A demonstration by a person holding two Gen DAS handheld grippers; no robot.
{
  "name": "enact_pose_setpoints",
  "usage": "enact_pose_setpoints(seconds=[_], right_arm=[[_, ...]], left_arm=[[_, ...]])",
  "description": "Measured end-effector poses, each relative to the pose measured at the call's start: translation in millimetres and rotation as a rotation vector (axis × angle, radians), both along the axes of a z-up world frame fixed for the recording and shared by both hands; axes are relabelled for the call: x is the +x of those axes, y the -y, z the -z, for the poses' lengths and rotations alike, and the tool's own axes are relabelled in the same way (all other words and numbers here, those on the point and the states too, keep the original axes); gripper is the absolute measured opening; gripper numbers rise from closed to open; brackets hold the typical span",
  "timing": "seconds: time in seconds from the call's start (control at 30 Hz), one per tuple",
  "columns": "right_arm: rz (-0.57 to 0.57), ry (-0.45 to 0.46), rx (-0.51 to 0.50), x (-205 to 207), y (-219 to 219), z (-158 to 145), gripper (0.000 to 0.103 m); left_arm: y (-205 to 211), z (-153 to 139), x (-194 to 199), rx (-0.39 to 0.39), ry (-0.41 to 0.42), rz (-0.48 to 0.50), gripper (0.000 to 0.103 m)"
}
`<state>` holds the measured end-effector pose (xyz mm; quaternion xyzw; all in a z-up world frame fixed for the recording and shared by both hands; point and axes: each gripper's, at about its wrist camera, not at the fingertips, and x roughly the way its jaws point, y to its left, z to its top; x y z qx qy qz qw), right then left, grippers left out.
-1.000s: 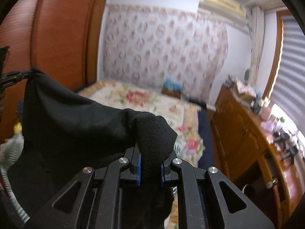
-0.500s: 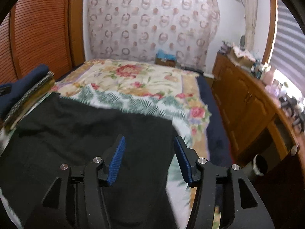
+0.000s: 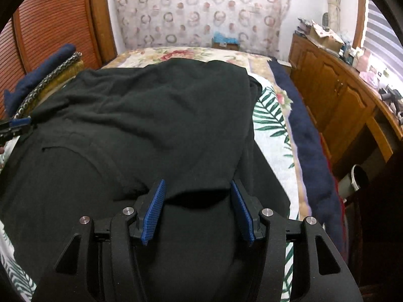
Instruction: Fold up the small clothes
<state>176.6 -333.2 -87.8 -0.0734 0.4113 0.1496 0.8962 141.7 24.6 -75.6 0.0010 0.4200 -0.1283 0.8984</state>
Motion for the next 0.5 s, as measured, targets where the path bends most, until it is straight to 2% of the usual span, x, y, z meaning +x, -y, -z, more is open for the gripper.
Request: enact_pose_setpoints(seconds=[0.1,0.2,0.5], right_arm=[[0.009,0.003,0.011,1.0,-0.7,0.8,0.054],[0.012,0.002,0.016,3.2,0.4,1.6,0.055],[0.013,0.001,0.017,2.4,0.6,3.4,0.055]], left_arm=[[-6.4,7.0,2.8,-0.021,-0.037,-0.029,0.041],[-8.9,9.0,-0.2,-0.035,-0.025,-0.036,0.041],[-6.7,14.2,-3.5,0.025,-0.004,-0.029,0.050]])
